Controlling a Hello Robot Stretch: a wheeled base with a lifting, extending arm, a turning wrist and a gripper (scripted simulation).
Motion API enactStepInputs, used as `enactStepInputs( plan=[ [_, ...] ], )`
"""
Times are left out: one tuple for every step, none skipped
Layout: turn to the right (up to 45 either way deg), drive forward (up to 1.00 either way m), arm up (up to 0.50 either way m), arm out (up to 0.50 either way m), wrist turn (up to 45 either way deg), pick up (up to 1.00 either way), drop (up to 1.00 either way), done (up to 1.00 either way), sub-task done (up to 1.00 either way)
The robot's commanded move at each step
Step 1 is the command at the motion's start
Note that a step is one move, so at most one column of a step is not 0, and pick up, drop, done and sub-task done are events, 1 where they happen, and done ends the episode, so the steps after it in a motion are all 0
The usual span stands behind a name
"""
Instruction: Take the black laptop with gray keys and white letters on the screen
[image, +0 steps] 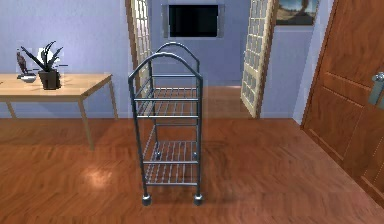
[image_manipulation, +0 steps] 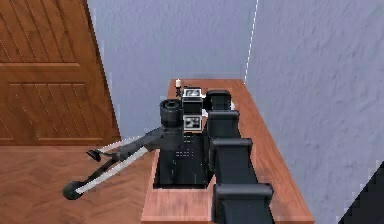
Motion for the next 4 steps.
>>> enactStepInputs(
  plan=[
    [0.0, 0.00, 0.00, 0.00, 45.0, 0.00, 0.00, 0.00, 0.00],
    [0.0, 0.00, 0.00, 0.00, 36.0, 0.00, 0.00, 0.00, 0.00],
    [0.0, 0.00, -0.30, 0.00, 0.0, 0.00, 0.00, 0.00, 0.00],
    [0.0, 0.00, 0.00, 0.00, 0.0, 1.00, 0.00, 0.00, 0.00]
  ],
)
